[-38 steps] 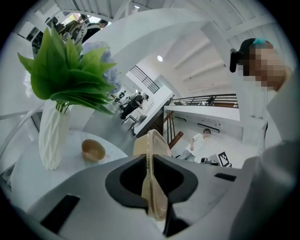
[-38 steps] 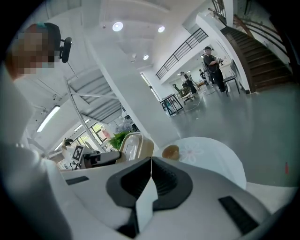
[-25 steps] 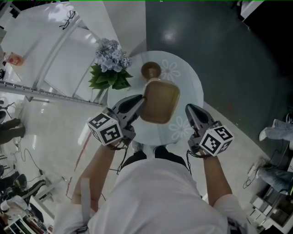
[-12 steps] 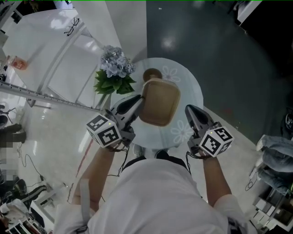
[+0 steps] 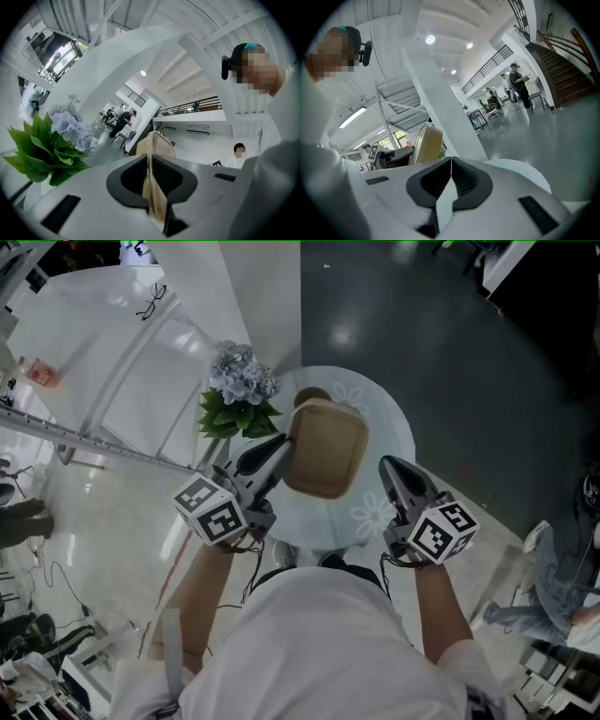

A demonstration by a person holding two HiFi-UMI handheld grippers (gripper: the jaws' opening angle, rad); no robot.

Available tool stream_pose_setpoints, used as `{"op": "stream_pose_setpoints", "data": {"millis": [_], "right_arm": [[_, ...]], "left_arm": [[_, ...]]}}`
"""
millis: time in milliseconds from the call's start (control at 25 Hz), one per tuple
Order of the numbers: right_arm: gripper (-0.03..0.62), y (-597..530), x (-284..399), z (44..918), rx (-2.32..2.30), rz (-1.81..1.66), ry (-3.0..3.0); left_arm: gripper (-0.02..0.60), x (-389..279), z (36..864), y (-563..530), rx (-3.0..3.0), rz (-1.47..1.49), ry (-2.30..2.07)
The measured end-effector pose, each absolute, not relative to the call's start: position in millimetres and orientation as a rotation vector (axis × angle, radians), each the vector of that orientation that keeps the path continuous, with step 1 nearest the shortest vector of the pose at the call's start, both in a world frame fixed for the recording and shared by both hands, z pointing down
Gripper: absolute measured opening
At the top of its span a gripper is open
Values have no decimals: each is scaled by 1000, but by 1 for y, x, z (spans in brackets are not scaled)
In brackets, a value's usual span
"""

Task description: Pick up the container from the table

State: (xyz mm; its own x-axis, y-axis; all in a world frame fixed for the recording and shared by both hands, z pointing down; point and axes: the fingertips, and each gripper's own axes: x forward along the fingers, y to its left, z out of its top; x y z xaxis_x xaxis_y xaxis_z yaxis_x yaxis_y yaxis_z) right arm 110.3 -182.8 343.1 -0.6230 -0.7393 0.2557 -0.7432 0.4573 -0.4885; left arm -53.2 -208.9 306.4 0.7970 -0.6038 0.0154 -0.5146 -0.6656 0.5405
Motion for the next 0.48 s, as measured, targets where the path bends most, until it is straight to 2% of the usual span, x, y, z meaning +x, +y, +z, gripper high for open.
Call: {"op": "stream_pose_setpoints", "data": {"millis": [480], "right_arm": [[21,-177,103,343,1306,874,-2698]], "left_arm": [[49,-52,310,-204,2447,-209,-835]]}}
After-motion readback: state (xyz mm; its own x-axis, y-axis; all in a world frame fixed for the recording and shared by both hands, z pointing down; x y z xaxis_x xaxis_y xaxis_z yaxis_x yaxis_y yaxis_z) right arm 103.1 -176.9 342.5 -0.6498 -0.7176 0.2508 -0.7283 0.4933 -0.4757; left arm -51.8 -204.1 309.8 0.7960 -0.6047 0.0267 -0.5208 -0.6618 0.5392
